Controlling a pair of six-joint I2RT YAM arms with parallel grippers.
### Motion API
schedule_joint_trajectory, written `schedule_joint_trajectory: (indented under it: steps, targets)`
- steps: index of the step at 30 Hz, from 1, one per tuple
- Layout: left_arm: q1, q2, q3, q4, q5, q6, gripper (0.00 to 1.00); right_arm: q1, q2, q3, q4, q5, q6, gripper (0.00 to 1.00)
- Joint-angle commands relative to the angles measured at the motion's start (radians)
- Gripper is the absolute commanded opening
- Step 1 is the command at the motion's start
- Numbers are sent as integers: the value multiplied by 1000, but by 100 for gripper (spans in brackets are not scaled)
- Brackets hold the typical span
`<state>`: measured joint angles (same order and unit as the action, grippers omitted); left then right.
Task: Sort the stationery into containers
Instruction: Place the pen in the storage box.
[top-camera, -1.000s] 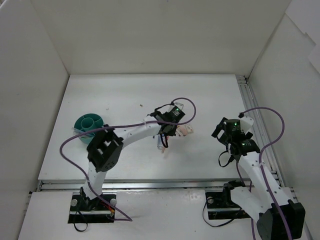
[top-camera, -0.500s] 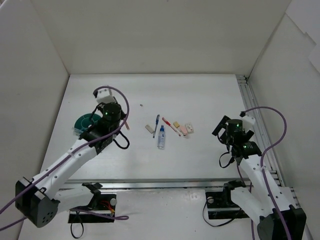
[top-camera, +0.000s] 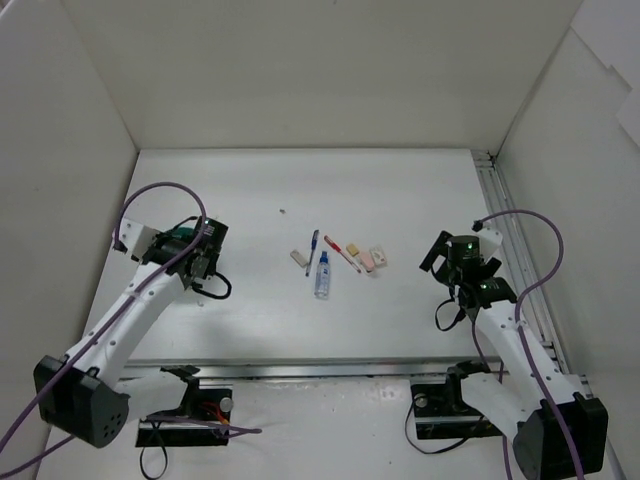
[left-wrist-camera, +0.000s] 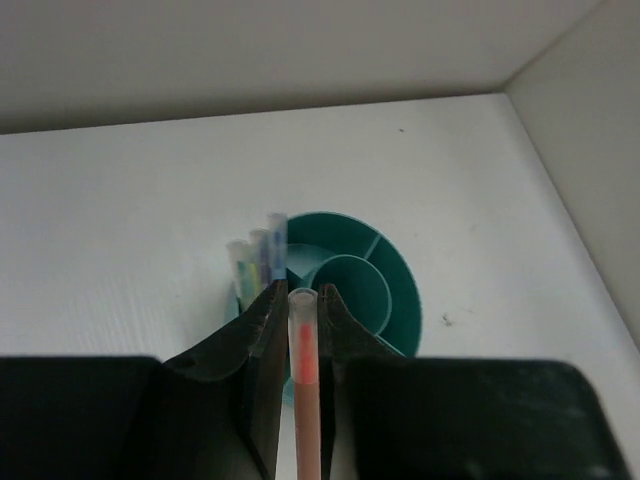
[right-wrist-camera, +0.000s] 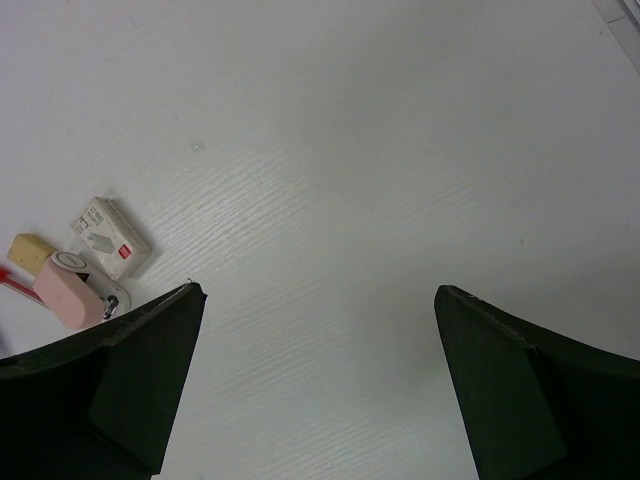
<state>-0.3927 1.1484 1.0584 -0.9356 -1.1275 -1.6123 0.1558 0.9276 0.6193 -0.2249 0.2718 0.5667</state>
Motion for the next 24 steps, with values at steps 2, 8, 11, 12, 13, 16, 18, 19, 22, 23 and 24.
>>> schedule_joint_trajectory:
  steps: [2, 8, 11, 12, 13, 16, 18, 19, 22, 23, 24]
  targets:
    - [31, 125, 95, -584, -107, -680, 0, -5, 8, 14, 53, 7, -13, 98]
    - [80, 215, 114, -588, -115, -686, 0, -2, 10, 14, 56, 7, -19, 98]
    - [104, 237, 136, -589, -121, -660, 0, -6, 11, 11, 58, 14, -19, 98]
    - [104, 241, 143, -588, -124, -643, 0, -4, 17, 11, 61, 15, -19, 98]
    - [113, 252, 155, -588, -127, -635, 0, -2, 22, 14, 61, 14, -19, 98]
    - [127, 270, 167, -588, -129, -640, 0, -5, 40, 20, 65, 4, -24, 98]
    - [156, 290, 181, -589, -130, -638, 0, -4, 48, 20, 65, 3, -25, 98]
    - [156, 298, 193, -589, -132, -637, 0, -5, 50, 22, 65, 0, -25, 98]
    - [178, 330, 212, -589, -133, -630, 0, -5, 48, 20, 65, 3, -28, 98]
    - [178, 335, 210, -589, -127, -635, 0, -6, 48, 22, 65, 6, -28, 98]
    - [187, 341, 210, -588, -126, -643, 0, -6, 47, 22, 65, 7, -28, 98]
